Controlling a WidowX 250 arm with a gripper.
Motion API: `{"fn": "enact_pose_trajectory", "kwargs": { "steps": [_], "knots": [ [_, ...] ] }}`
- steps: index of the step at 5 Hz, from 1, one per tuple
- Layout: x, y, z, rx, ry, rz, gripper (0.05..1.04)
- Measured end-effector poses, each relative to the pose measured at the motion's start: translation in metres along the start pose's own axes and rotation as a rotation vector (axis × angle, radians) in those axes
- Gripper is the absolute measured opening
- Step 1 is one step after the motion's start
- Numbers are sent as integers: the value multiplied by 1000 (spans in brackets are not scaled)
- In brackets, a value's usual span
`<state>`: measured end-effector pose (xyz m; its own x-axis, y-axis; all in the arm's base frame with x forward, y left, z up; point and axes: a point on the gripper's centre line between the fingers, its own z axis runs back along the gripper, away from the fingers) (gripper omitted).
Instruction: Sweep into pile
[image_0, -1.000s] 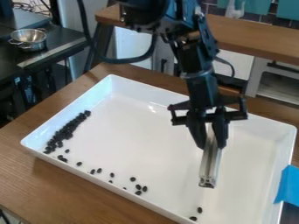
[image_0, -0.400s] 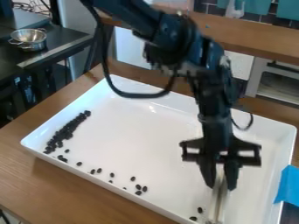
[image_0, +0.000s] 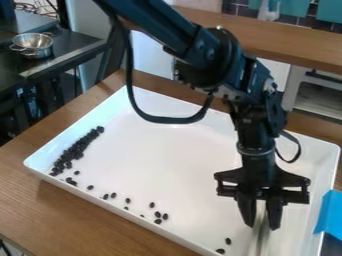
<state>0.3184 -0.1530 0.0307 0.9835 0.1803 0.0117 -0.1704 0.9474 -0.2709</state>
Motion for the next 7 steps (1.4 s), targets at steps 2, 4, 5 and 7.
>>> {"fn": "enact_pose_trajectory", "kwargs": {
  "steps": [2, 4, 5, 7],
  "knots": [
    [-3, 30, 3, 29, 40, -21, 345],
    [6, 75, 13, 71, 59, -77, 345],
    [12, 96, 19, 102, 67, -109, 345],
    [26, 127, 27, 148, 57, -155, 344]
  ]
}}
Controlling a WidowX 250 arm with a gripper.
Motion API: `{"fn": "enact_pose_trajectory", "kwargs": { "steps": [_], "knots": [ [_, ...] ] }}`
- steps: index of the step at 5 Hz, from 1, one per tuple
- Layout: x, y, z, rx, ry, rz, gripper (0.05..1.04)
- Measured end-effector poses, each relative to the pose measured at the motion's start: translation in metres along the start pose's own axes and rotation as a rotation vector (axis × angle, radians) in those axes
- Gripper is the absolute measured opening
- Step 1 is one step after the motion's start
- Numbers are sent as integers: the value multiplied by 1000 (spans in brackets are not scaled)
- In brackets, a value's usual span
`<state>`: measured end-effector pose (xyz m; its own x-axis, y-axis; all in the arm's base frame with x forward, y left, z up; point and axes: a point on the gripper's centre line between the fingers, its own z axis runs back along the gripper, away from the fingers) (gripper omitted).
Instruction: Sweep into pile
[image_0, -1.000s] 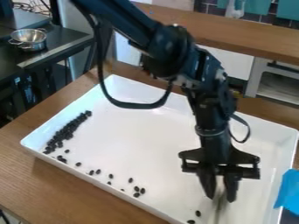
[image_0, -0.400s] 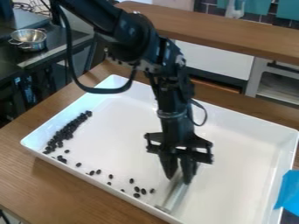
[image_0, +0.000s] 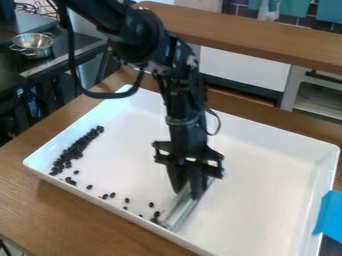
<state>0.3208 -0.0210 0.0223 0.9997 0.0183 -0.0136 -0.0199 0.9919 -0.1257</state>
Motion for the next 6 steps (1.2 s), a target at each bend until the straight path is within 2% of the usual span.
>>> {"fn": "enact_pose_trajectory", "kwargs": {
  "steps": [2, 4, 6],
  "knots": [
    [-2, 51, 5, 43, -1, -13, 344],
    [-1, 107, 12, 66, 47, 19, 344],
    [-13, 169, 26, 99, 54, 24, 340]
  ]
}}
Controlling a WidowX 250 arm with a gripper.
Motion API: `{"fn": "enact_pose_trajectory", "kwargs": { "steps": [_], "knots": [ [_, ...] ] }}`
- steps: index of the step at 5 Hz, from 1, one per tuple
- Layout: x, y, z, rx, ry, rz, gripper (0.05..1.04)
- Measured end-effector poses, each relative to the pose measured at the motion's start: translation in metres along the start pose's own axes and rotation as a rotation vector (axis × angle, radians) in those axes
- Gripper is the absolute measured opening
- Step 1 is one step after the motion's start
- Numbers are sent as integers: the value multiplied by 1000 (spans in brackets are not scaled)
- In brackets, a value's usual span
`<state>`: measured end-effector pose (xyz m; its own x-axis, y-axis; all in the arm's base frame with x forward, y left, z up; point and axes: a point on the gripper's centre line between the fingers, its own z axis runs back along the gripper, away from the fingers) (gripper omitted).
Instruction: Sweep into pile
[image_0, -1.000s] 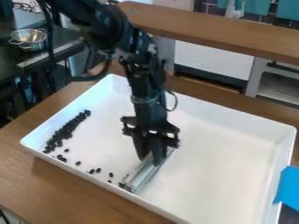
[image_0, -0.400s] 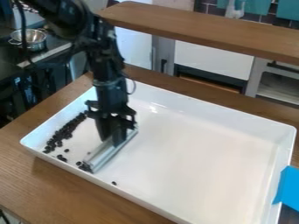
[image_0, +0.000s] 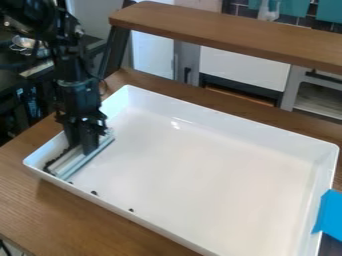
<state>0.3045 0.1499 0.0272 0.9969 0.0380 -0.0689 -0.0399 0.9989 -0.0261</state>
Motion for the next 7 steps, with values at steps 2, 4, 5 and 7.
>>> {"fn": "enact_pose_trajectory", "kwargs": {
  "steps": [2, 4, 5, 7],
  "knots": [
    [4, -21, 14, -148, 17, 35, 340],
    [24, -98, 48, -273, 2, 98, 339],
    [19, -137, 35, -257, 18, 83, 339],
    [7, -161, 11, -251, -27, 66, 339]
  ]
}}
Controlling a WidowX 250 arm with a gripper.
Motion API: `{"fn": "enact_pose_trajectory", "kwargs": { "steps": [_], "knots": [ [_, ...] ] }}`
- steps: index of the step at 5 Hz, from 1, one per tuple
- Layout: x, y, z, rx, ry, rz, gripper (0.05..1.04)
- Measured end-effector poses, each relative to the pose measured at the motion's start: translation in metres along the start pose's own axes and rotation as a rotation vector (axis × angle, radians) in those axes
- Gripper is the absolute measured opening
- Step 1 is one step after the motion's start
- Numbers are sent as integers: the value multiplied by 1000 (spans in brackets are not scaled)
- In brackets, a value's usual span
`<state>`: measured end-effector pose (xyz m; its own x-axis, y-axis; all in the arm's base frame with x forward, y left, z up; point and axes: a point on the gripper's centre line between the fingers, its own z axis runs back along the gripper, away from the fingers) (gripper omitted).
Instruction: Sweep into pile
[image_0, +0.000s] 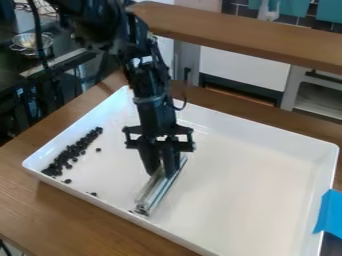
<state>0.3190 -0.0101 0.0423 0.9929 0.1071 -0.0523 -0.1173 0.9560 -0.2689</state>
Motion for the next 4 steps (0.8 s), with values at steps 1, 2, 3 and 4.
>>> {"fn": "enact_pose_trajectory", "kwargs": {
  "steps": [1, 2, 3, 4],
  "knots": [
    [-3, 5, -8, 23, -13, -14, 339],
    [-5, 15, -9, 35, -13, -18, 339],
    [-2, 35, -3, 53, -30, -1, 339],
    [1, 52, 2, 67, -33, -4, 339]
  ]
}}
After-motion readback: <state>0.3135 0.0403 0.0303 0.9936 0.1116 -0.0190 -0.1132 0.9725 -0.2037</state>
